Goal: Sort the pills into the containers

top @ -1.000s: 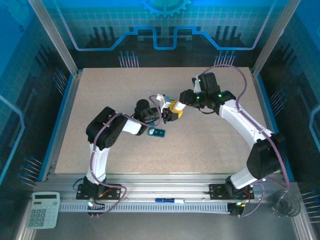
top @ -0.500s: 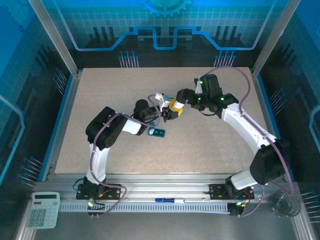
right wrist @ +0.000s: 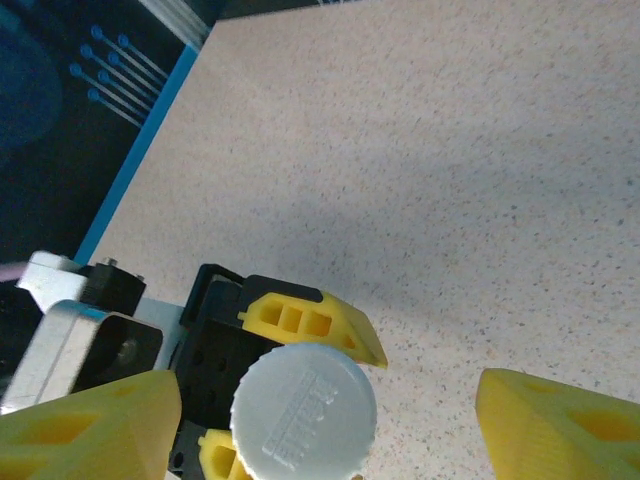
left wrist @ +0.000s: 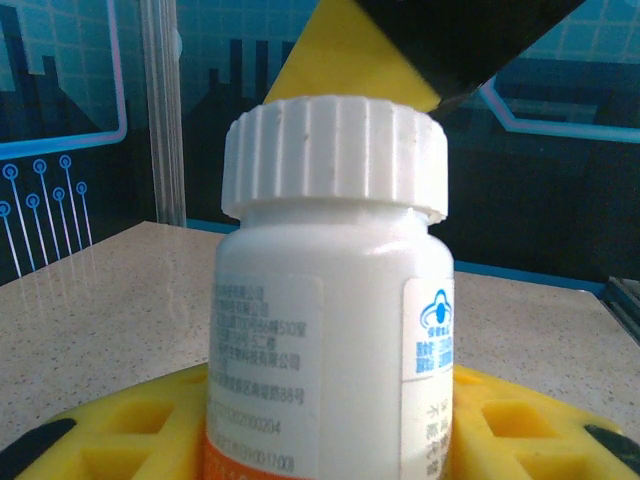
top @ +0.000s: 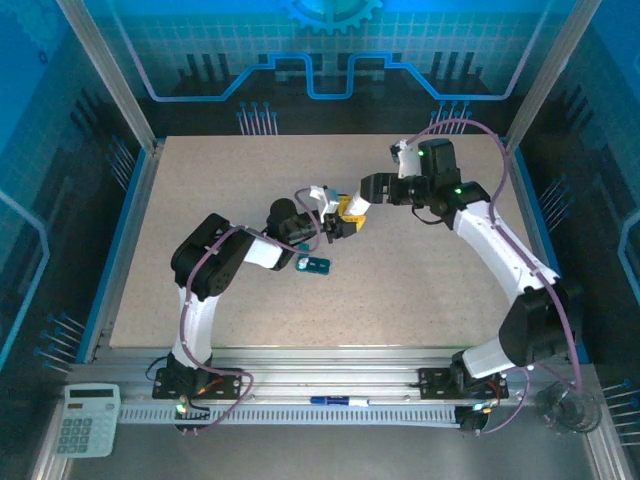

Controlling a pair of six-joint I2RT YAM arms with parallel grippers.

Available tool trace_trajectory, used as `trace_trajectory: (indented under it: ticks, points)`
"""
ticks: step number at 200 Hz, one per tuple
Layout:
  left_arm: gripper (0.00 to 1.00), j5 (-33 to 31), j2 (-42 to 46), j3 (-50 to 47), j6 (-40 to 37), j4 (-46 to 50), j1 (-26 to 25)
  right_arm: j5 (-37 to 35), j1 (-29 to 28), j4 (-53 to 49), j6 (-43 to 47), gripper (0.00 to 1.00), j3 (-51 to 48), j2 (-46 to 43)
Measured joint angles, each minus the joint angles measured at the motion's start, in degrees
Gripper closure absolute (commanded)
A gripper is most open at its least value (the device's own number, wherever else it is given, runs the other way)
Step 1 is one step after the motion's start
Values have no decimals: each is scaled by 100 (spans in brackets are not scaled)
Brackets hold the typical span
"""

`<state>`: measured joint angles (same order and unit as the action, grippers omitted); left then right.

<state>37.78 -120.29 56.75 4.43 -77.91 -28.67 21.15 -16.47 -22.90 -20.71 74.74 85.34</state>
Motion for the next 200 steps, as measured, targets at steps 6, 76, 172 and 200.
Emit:
trace_trajectory:
  ticks: [6, 76, 172, 200]
  points:
    - [100, -2, 0, 0, 2, 0, 0, 46, -2, -26, 31, 23, 35, 61]
    - [100, 0, 2, 0, 0, 0, 0, 317, -76, -221, 173, 30, 203, 319]
    - [100, 0, 2, 0, 0, 2, 0, 339, -116, -352, 195, 49, 251, 466]
    - [100, -2, 2, 0, 2, 11, 0, 341, -142, -367, 195, 56, 262, 470]
